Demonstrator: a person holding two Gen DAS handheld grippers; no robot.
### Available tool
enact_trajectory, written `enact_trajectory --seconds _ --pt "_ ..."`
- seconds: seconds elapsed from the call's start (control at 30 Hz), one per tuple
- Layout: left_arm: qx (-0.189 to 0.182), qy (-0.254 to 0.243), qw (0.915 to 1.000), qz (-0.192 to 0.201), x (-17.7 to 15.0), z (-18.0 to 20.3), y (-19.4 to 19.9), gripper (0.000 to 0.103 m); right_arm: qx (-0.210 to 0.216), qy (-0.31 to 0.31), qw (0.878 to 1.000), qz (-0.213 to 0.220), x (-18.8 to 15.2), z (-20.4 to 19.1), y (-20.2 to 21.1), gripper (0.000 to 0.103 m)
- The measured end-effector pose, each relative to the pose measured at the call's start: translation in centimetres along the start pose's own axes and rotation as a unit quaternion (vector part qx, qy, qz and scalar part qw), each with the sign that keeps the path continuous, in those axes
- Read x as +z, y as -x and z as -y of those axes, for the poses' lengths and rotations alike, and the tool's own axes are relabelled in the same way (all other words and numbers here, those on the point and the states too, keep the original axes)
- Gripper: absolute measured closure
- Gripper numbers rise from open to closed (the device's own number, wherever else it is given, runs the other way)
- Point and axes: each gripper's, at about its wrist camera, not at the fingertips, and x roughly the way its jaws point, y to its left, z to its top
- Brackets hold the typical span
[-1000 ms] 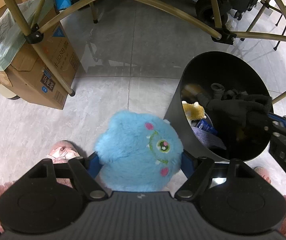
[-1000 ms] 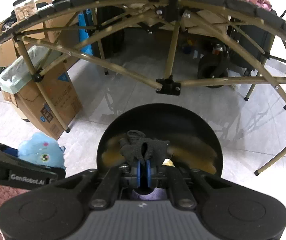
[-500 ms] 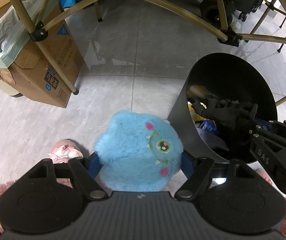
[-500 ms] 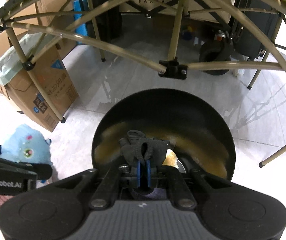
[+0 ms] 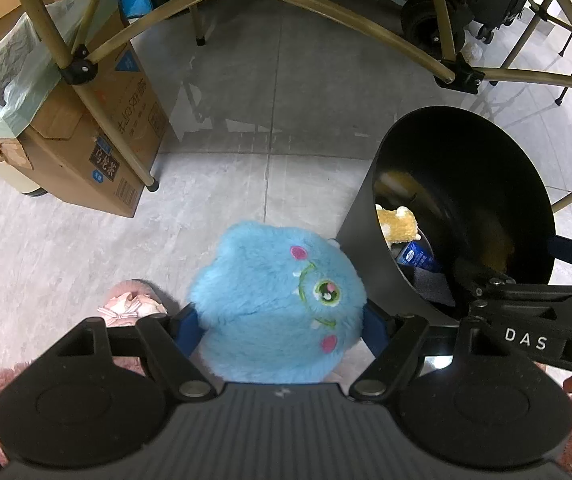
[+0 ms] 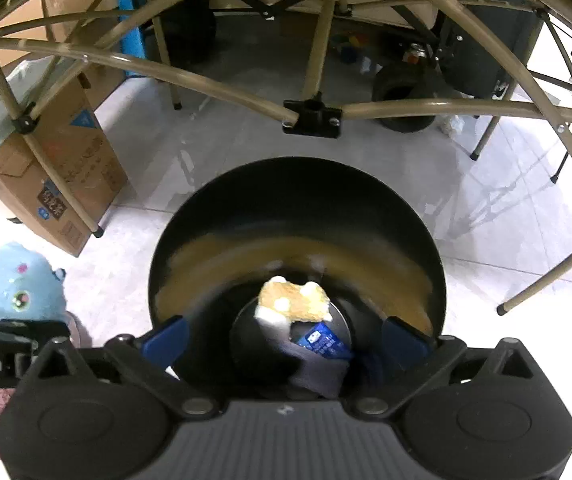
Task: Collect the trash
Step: 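Lower the black glove into the bin and open the right gripper, then lower the blue plush into the bin and open the left gripper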
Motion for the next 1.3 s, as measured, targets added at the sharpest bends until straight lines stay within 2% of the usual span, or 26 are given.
enact_trajectory --seconds 0.27,0.73,1.1,1.3 --pt "0.001 0.001 1.0 0.0 0.0 0.0 0.0 0.025 -0.009 -0.014 1.0 -0.004 -0.1 0.8 0.4 0.0" --pt "-0.004 -0.001 1.0 0.007 0.0 0.1 0.5 0.025 -0.002 -0.031 0.999 -0.011 -0.6 1.6 1.4 0.0" --pt "-0.026 0.001 0.9995 0.017 0.6 0.5 2.1 0.025 -0.001 -0.038 0.999 0.002 -0.9 2.7 2.7 0.0" --pt "-0.034 -0.01 0.9989 0.032 1.0 1.9 3.2 0.025 -0.007 -0.051 0.999 0.01 -1.2 4.3 3.8 0.0"
